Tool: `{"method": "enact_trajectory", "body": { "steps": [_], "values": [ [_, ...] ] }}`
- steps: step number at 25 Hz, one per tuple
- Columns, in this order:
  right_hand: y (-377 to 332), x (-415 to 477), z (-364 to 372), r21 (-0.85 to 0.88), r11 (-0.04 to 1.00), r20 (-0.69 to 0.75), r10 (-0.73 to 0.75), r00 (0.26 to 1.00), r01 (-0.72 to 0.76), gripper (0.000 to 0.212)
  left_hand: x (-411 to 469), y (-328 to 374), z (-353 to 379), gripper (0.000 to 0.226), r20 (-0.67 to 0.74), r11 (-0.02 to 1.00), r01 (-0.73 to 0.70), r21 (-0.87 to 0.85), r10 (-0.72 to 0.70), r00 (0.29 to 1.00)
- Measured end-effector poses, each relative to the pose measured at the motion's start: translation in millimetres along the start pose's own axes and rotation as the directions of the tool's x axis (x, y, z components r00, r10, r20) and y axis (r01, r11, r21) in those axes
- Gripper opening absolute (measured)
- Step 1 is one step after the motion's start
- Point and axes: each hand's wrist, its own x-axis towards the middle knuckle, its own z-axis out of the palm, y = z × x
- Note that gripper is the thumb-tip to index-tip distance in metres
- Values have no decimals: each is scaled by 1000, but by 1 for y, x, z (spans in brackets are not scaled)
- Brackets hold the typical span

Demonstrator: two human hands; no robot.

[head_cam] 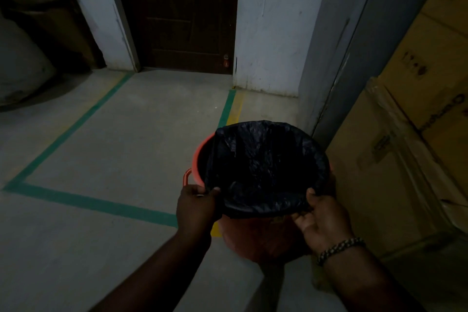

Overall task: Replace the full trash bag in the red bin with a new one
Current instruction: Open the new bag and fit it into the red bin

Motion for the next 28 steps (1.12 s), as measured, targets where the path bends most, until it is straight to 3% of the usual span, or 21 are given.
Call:
{"method": "enact_trajectory", "body": {
  "steps": [3,4,6,8,10,13,14,16,18,20,22,23,24,25,26,27,28],
  "values": [
    [-4,2,-2,32,999,-6,5,1000,-5,36,-1,2,-2,14,-58,999,-30,28,31,998],
    [-5,3,-1,48,999,-16,10,1000,-9,35,-1,2,-1,11,-64,999,-13,-37,11,998],
    [-8,4,-1,66,998,-33,13,999,-11,33,-2,6,-2,3,-1,972,67,-224,-69,998],
    [-9,4,-1,68,998,-35,10,999,-8,30,-1,8,-3,10,56,914,192,-358,-184,981],
    [-9,5,-2,59,998,-25,7,1000,-6,29,-6,12,-5,14,87,898,253,-360,-237,968],
    [-9,9,-6,38,999,-19,1,1000,0,32,-14,18,-7,12,294,837,409,-363,-314,903],
    [-9,10,-7,36,999,-21,-1,1000,1,32,-16,20,-6,7,292,857,409,-313,-323,900],
    [-12,12,-10,37,999,-29,0,1000,1,33,-10,16,-10,27,246,876,405,-263,-346,906],
    [-15,15,-13,45,999,-37,3,999,-1,33,-3,12,-12,23,230,903,376,-210,-328,916],
    [-16,17,-14,42,999,-41,1,999,1,31,1,6,-11,16,151,898,365,-247,-337,929],
    [-16,17,-13,29,1000,-25,7,1000,-6,31,-1,1,-12,14,161,861,372,-346,-336,928],
    [-15,16,-12,25,1000,-18,14,1000,-13,32,3,-5,-12,10,183,851,364,-379,-317,931],
    [-15,15,-11,23,1000,-15,19,1000,-19,33,4,1,-13,10,293,841,372,-393,-269,918],
    [-16,15,-12,20,1000,-15,24,1000,-24,34,3,3,-15,14,307,876,286,-388,-169,936],
    [-16,14,-12,16,999,-11,29,1000,-29,35,3,2,-16,13,266,856,273,-438,-167,949],
    [-17,14,-13,10,999,-8,33,999,-33,36,3,6,-16,10,275,757,352,-550,-233,933],
    [-18,14,-15,4,999,-6,35,999,-35,36,-2,8,-13,14,261,723,393,-568,-294,919]
  ]
}}
